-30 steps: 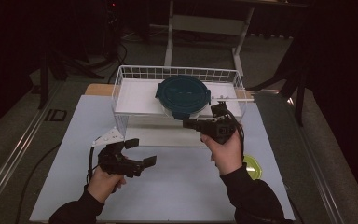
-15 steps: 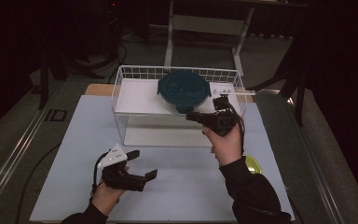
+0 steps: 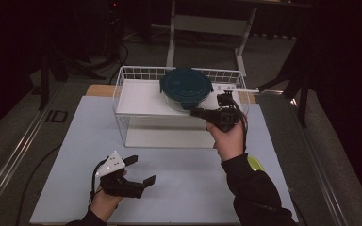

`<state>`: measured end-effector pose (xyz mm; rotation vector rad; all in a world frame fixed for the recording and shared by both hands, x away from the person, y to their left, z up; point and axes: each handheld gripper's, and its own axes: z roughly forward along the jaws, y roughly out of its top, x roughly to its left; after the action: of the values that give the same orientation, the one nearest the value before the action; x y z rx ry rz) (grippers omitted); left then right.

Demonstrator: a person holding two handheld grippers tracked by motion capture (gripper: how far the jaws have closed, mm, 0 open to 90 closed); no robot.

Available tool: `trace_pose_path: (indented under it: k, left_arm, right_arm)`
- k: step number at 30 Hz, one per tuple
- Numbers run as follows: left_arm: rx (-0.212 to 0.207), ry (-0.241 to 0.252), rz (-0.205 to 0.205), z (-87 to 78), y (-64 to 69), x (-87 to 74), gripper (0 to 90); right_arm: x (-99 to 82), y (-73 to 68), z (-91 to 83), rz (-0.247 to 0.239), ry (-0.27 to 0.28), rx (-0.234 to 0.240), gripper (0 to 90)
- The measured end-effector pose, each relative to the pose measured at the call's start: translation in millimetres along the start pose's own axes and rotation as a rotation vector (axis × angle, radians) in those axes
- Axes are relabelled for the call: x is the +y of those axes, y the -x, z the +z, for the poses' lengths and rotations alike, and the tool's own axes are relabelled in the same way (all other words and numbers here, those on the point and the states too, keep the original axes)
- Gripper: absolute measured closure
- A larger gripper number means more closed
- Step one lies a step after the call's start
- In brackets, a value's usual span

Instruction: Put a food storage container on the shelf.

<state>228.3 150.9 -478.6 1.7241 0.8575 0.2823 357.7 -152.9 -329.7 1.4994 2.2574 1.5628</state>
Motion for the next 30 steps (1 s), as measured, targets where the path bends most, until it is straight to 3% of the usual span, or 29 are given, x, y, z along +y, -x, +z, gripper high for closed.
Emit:
trace_pose_path:
  k: [6, 14, 17, 18, 19, 21, 22, 23, 24, 25, 30]
  left_arm:
    - [0.013, 0.018, 0.008, -3.5, -3.9, 2.5, 0.9]
    - [-0.018, -0.01, 0.041, -6.7, -4.1, 2.3, 0.9]
    - [-0.029, -0.027, 0.062, -10.8, -1.6, -0.4, 0.9]
    - [-0.029, -0.027, 0.062, -10.8, -1.6, -0.4, 0.9]
    - [-0.031, -0.027, 0.061, -13.2, -1.3, -1.9, 1.0]
    - [-0.032, -0.024, 0.053, -15.6, -2.1, -2.8, 0.9]
    - [-0.032, -0.024, 0.053, -15.6, -2.1, -2.8, 0.9]
    - [-0.032, -0.016, 0.046, -17.5, -2.7, -3.5, 0.9]
    - [-0.032, -0.016, 0.046, -17.5, -2.7, -3.5, 0.9]
    - [-0.029, -0.013, 0.045, -19.7, -3.5, -4.6, 0.9]
    - [-0.031, -0.004, 0.038, -22.6, -6.0, -8.6, 0.9]
  right_arm:
    - [2.1, 1.8, 1.8, -0.003, 0.011, -0.015, 89.5]
    - [-11.5, 0.2, -7.1, -0.041, 0.005, -0.014, 81.2]
    - [-20.3, -2.8, -14.5, -0.086, 0.001, 0.001, 67.3]
    - [-20.3, -2.8, -14.5, -0.086, 0.001, 0.001, 67.3]
    - [-24.8, -3.5, -19.9, -0.094, 0.022, 0.017, 53.2]
    - [-29.2, -5.2, -24.3, -0.124, 0.028, 0.03, 44.4]
    - [-29.2, -5.2, -24.3, -0.124, 0.028, 0.03, 44.4]
    - [-35.5, -5.5, -28.6, -0.127, 0.04, 0.048, 33.0]
    - [-35.5, -5.5, -28.6, -0.127, 0.04, 0.048, 33.0]
    - [-44.3, -3.4, -33.8, -0.165, 0.042, 0.097, 21.2]
    - [-55.6, 2.2, -43.4, -0.16, 0.061, 0.124, 19.3]
